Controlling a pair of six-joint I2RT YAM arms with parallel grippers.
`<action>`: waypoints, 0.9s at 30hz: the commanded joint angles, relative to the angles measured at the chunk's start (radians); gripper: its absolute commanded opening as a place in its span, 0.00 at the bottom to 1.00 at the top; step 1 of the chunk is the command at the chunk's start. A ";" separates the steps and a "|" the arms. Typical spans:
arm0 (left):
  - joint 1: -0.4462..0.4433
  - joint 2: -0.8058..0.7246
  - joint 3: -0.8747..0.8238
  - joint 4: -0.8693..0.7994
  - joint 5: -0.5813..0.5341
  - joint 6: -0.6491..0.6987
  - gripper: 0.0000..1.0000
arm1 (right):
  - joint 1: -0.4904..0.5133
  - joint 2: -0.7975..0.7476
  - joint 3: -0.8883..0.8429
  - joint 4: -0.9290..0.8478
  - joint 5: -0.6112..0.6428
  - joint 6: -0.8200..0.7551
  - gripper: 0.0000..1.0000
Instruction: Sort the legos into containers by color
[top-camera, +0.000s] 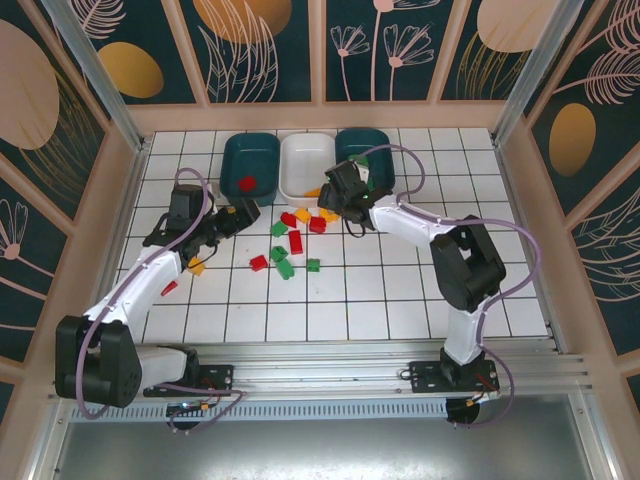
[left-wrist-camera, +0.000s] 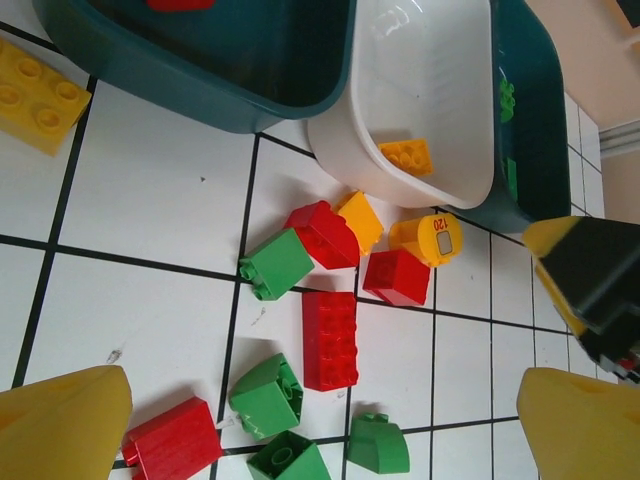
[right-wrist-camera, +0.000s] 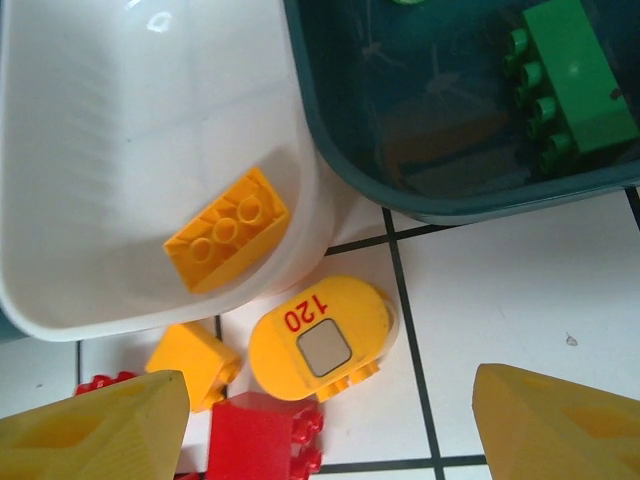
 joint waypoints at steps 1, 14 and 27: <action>0.007 -0.021 -0.020 0.010 0.013 0.009 0.98 | 0.009 0.041 0.004 0.042 0.018 -0.044 0.76; 0.007 0.029 -0.005 0.018 0.036 0.006 0.98 | 0.008 0.179 0.087 0.046 -0.060 -0.260 0.89; 0.007 0.028 0.020 -0.006 0.016 0.000 0.99 | 0.002 0.282 0.184 0.016 -0.016 -0.228 0.79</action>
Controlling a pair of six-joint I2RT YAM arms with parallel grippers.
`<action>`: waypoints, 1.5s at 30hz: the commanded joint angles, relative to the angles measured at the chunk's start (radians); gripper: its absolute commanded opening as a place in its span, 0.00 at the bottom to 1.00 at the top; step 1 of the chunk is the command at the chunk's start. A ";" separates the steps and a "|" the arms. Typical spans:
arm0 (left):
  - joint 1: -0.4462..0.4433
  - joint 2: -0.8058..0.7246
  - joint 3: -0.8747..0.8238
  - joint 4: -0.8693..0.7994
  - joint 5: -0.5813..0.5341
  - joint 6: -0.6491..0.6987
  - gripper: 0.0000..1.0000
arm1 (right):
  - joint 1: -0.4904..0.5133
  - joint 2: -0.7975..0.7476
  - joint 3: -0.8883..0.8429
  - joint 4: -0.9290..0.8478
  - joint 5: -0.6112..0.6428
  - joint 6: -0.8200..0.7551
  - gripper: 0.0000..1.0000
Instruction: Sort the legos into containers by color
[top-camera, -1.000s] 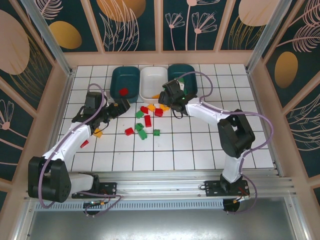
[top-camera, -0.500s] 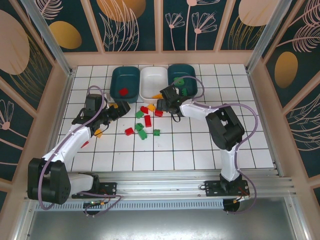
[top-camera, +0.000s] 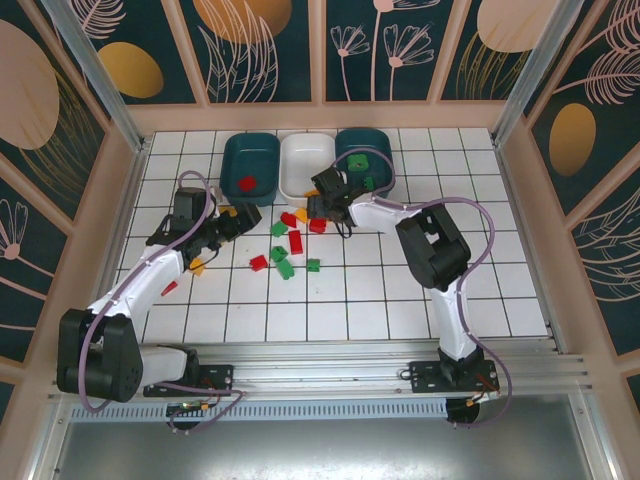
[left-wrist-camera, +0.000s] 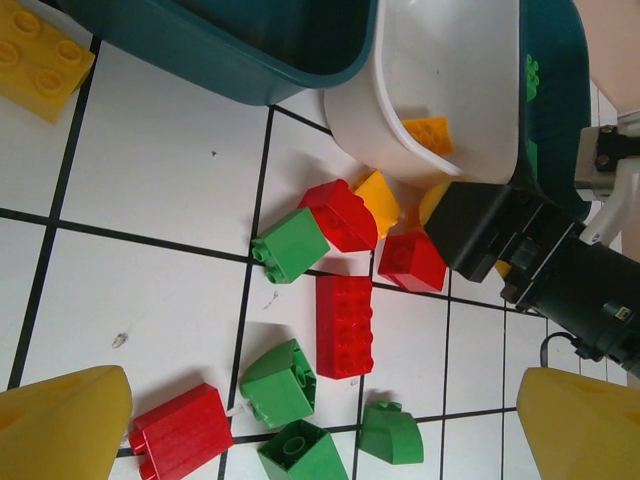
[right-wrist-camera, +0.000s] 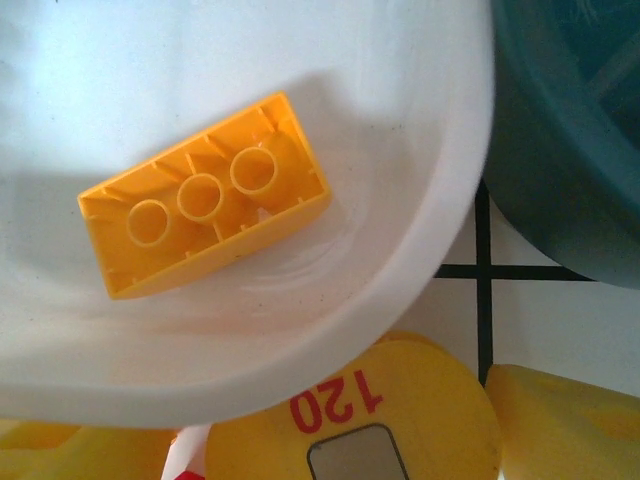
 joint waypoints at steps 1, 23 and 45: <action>0.007 -0.003 0.039 -0.014 0.002 0.001 0.98 | -0.002 0.028 0.029 -0.010 0.030 -0.003 0.77; 0.007 -0.081 0.055 -0.046 0.004 -0.006 0.98 | 0.018 -0.229 -0.205 0.092 0.079 0.000 0.48; 0.007 0.132 0.104 -0.010 0.046 0.034 0.98 | -0.042 -0.014 0.264 -0.015 -0.116 -0.154 0.49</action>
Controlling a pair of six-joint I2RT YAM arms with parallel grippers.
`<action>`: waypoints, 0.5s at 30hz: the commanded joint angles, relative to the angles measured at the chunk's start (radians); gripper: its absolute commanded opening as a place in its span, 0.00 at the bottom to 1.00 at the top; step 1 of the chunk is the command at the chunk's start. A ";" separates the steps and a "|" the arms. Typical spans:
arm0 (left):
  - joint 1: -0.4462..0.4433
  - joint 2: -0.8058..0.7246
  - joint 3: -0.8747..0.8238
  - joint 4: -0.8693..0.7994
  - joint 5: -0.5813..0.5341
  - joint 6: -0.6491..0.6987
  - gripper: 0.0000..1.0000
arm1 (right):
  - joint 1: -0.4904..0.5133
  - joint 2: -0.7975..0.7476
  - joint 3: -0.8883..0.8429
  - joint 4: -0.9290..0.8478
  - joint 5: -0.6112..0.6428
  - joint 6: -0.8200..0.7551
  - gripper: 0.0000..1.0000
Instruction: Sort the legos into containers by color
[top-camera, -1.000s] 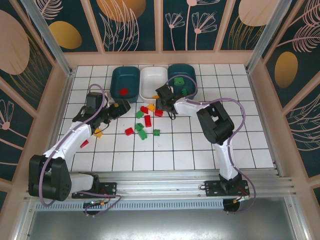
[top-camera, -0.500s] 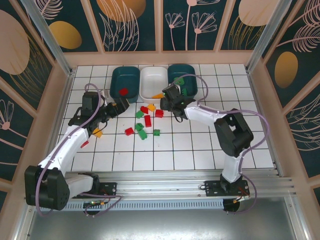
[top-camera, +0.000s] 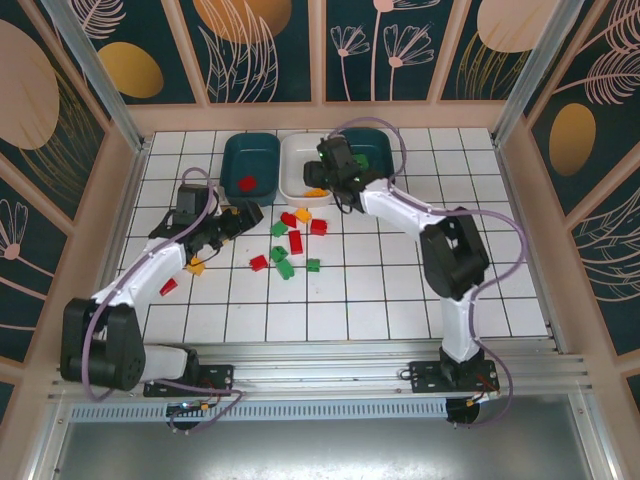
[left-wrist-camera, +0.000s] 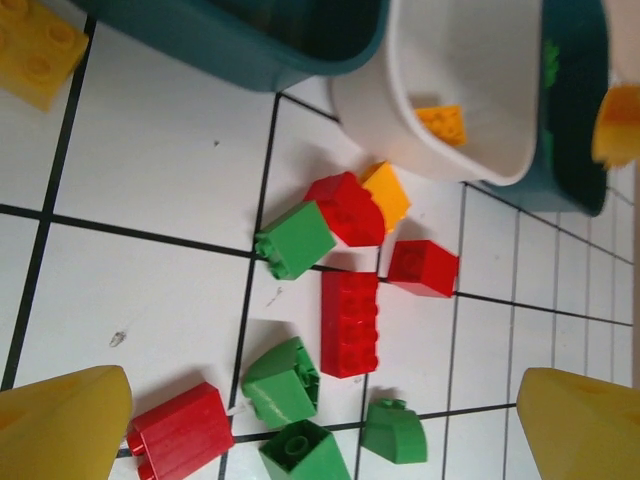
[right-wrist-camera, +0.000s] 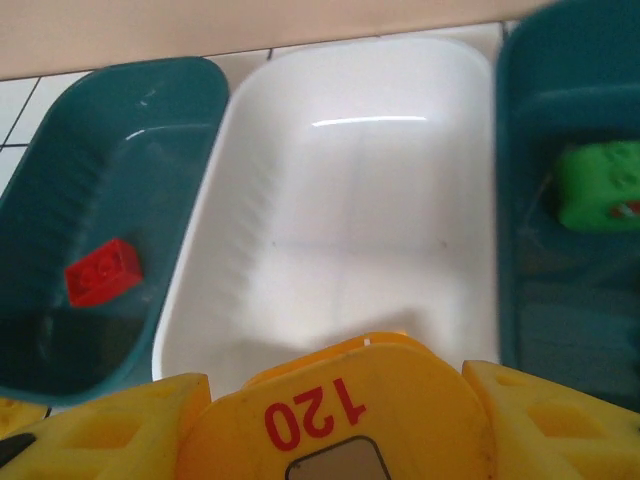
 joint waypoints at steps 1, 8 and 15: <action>0.007 0.060 0.062 0.016 0.024 0.017 0.98 | -0.026 0.117 0.171 -0.107 -0.080 -0.046 0.49; 0.005 0.100 0.142 -0.099 0.060 -0.080 0.91 | -0.068 0.261 0.487 -0.344 -0.180 0.011 0.49; 0.005 0.095 0.201 -0.249 0.044 -0.058 0.90 | -0.063 0.265 0.510 -0.376 -0.224 0.039 0.52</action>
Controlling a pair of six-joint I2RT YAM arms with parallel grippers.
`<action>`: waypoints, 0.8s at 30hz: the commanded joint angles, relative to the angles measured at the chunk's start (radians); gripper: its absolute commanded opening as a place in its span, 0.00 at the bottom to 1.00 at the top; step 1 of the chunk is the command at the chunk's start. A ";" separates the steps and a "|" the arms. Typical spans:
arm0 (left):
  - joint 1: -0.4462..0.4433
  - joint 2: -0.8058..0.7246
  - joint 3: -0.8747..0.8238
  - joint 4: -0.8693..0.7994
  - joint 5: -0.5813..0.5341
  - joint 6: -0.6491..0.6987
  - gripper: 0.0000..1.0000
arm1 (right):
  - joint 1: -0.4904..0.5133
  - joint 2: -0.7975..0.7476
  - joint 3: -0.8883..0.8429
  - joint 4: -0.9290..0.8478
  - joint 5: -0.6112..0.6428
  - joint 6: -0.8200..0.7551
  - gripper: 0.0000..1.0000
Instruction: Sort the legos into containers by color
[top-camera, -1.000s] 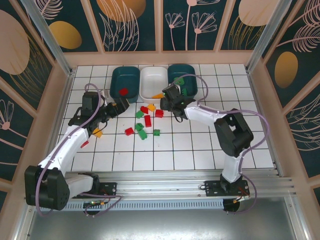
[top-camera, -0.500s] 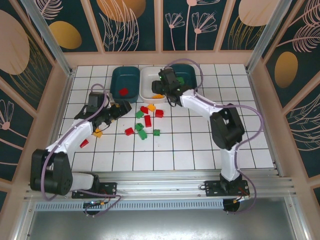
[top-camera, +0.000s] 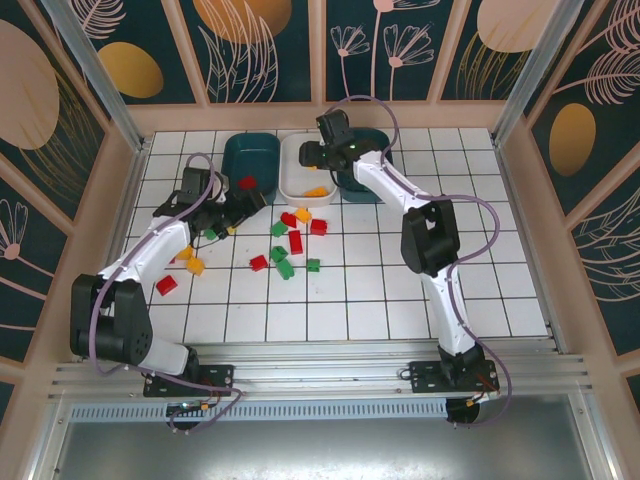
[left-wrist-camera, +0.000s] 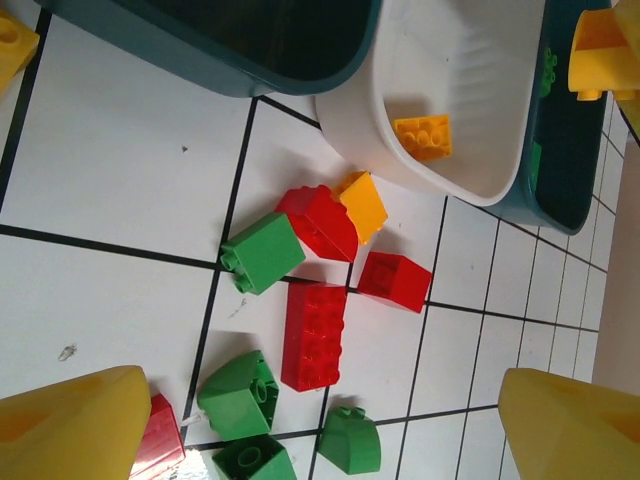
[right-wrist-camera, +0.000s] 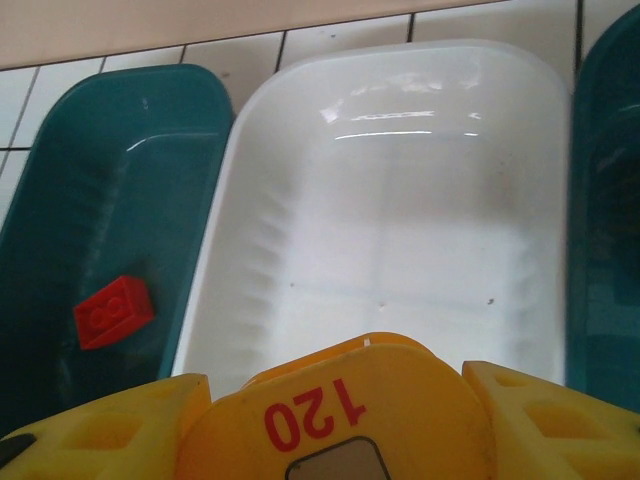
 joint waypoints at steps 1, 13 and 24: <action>0.005 -0.003 0.029 -0.132 0.005 0.010 0.90 | 0.009 0.004 0.038 -0.066 -0.048 0.029 0.54; -0.041 0.030 0.059 -0.154 -0.017 0.010 0.90 | -0.005 0.022 0.171 -0.185 -0.033 0.019 0.81; -0.188 0.166 0.172 -0.246 -0.063 0.036 0.87 | -0.071 -0.300 -0.320 -0.065 0.017 0.069 0.80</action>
